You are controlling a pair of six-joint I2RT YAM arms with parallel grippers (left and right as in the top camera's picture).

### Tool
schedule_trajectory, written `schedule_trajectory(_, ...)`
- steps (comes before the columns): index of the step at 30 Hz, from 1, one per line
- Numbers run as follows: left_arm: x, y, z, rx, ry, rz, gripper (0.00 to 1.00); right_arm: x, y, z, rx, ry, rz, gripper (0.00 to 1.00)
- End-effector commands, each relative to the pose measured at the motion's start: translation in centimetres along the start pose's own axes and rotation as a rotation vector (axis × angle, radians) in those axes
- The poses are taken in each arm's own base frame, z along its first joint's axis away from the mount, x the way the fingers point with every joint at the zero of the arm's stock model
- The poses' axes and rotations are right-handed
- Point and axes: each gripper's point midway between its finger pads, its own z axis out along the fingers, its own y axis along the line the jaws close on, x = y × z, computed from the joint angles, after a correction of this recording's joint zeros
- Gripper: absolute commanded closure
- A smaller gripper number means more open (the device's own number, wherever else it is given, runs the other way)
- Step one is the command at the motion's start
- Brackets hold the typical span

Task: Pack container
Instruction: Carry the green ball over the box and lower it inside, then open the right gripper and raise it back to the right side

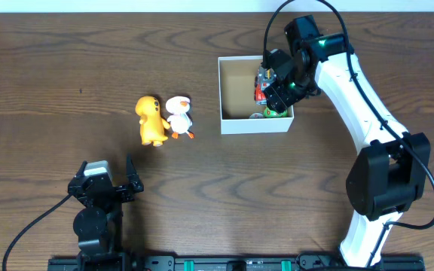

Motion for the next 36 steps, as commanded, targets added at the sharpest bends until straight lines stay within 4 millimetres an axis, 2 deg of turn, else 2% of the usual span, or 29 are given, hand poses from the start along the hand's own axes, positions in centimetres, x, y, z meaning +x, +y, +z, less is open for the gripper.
schedule_trajectory(1, 1.6, -0.1, 0.1, 0.005, 0.054, 0.009, 0.02, -0.5, -0.9, -0.3, 0.021, -0.029, 0.019, 0.24)
schedule_trajectory(3, 1.6, -0.1, 0.1, 0.005, 0.054, 0.009, 0.02, -1.3, -2.6, -1.1, 0.1, -0.06, 0.104, 0.24)
schedule_trajectory(7, 1.6, -0.1, 0.1, 0.005, 0.054, 0.009, 0.02, -1.6, -8.4, -4.3, 0.308, -0.122, 0.363, 0.2)
schedule_trajectory(12, 1.6, -0.1, 0.1, 0.005, 0.054, 0.009, 0.02, 1.3, -15.3, -8.5, 0.392, -0.173, 0.621, 0.16)
schedule_trajectory(16, 1.6, -0.1, 0.1, 0.005, 0.054, 0.009, 0.02, 3.5, -18.8, -10.3, 0.425, -0.189, 0.71, 0.09)
schedule_trajectory(17, 1.6, -0.1, 0.1, 0.005, 0.054, 0.009, 0.02, 3.9, -19.3, -10.4, 0.429, -0.189, 0.722, 0.07)
schedule_trajectory(18, 1.6, -0.1, 0.1, 0.005, 0.054, 0.009, 0.02, 4.4, -19.8, -10.5, 0.433, -0.187, 0.736, 0.01)
schedule_trajectory(26, 1.6, -0.1, 0.1, 0.005, 0.054, 0.009, 0.02, 6.0, -21.5, -11.1, 0.468, -0.181, 0.777, 0.01)
schedule_trajectory(36, 1.6, -0.1, 0.1, 0.005, 0.054, 0.009, 0.02, 6.1, -21.5, -11.1, 0.466, -0.179, 0.779, 0.01)
